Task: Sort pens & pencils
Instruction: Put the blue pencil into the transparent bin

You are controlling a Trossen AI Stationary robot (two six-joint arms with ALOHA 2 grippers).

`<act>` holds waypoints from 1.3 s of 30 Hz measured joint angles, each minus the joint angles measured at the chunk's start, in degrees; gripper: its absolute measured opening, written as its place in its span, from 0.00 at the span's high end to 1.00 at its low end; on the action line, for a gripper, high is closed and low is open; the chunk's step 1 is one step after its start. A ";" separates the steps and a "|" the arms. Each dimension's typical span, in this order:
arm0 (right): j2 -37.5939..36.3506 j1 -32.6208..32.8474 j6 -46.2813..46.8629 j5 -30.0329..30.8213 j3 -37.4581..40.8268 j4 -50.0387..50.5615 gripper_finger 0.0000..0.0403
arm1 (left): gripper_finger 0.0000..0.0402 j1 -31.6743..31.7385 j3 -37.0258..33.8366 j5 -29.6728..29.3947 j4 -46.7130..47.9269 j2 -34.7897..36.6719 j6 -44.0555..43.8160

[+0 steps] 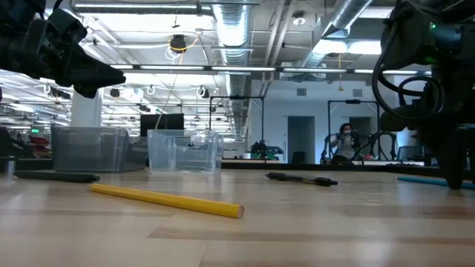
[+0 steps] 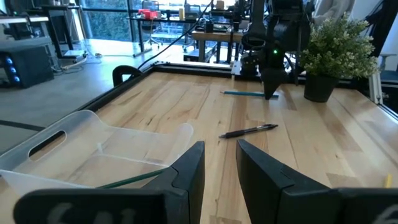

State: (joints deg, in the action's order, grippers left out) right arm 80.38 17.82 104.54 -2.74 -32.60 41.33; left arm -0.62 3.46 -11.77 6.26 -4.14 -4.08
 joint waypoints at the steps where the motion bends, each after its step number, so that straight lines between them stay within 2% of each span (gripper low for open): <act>1: 0.00 0.00 0.00 0.00 0.00 -0.06 0.63 | 0.80 0.00 0.00 0.00 0.00 0.02 0.00; 8: 0.00 0.02 0.02 -0.09 0.00 -0.27 0.70 | 0.80 0.00 0.00 0.00 0.00 0.00 0.00; 27: 0.00 0.04 0.02 -0.24 0.02 -0.67 0.72 | 0.80 0.00 0.00 0.00 0.00 0.00 0.00; 39: -0.04 0.04 -0.01 -0.27 0.02 -1.17 0.89 | 0.80 0.00 0.00 0.00 0.00 0.02 -0.04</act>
State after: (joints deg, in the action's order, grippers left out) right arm 80.34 17.87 104.53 -3.01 -32.58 40.16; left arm -0.62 3.46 -11.77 6.26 -4.12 -4.12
